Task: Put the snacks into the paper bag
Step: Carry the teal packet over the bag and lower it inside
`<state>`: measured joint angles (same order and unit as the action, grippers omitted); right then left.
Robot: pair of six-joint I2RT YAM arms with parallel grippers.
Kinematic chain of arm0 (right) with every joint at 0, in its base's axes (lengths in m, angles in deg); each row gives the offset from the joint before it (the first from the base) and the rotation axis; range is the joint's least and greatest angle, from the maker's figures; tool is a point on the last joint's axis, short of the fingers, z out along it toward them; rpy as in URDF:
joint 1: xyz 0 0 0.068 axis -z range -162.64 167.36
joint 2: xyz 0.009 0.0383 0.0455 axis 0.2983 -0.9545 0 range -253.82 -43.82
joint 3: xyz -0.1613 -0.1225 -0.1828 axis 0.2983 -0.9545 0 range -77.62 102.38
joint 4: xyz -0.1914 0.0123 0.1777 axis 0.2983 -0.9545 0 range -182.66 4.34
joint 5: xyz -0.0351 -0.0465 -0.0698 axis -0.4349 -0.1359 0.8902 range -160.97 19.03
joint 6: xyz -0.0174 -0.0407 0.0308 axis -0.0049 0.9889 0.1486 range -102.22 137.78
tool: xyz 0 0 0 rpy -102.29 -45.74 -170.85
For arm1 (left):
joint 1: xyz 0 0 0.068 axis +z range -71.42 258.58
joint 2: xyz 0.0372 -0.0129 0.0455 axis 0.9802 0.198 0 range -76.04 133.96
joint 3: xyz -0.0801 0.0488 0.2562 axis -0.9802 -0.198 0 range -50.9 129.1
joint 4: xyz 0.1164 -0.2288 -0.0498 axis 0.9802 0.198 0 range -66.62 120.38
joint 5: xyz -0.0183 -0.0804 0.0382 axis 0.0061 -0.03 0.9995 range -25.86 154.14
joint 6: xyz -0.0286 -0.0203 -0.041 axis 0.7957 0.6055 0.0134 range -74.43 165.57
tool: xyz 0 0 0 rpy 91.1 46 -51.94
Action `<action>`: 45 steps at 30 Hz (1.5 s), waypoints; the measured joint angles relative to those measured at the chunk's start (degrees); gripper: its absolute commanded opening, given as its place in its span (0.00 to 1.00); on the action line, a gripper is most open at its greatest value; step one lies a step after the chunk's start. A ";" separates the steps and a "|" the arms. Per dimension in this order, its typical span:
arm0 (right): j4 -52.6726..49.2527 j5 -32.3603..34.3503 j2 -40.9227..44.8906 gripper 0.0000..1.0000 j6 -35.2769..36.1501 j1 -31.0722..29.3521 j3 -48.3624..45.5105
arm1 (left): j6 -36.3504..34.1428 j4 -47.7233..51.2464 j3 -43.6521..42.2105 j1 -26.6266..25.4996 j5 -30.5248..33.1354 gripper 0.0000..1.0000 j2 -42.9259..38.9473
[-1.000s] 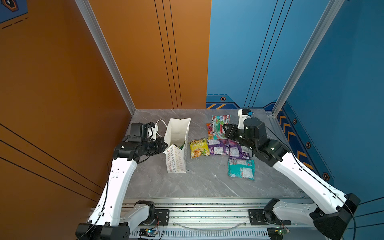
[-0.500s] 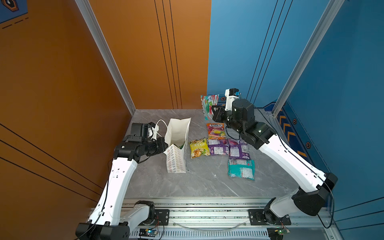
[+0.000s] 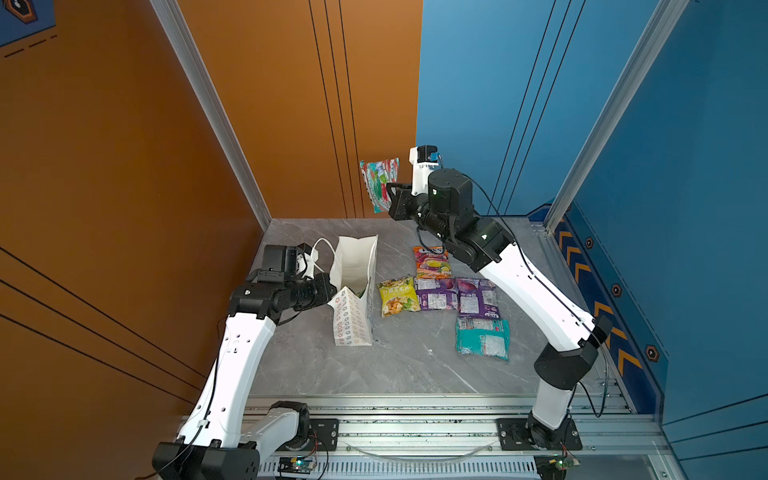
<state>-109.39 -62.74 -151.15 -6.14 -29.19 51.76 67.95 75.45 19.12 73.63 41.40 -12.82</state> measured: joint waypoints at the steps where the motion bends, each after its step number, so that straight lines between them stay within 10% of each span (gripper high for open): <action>1: -0.33 -0.02 -0.96 0.00 0.17 -0.46 1.20 | -0.02 0.00 0.00 0.00 0.00 0.06 0.00; 45: -9.73 10.10 0.83 0.00 4.90 -12.33 -7.32 | 0.00 -0.24 -0.33 0.00 0.22 0.06 0.00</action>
<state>-119.11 -52.64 -150.32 -1.25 -41.52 44.44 67.95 75.21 18.79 73.63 41.62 -12.82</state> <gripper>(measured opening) 0.090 0.055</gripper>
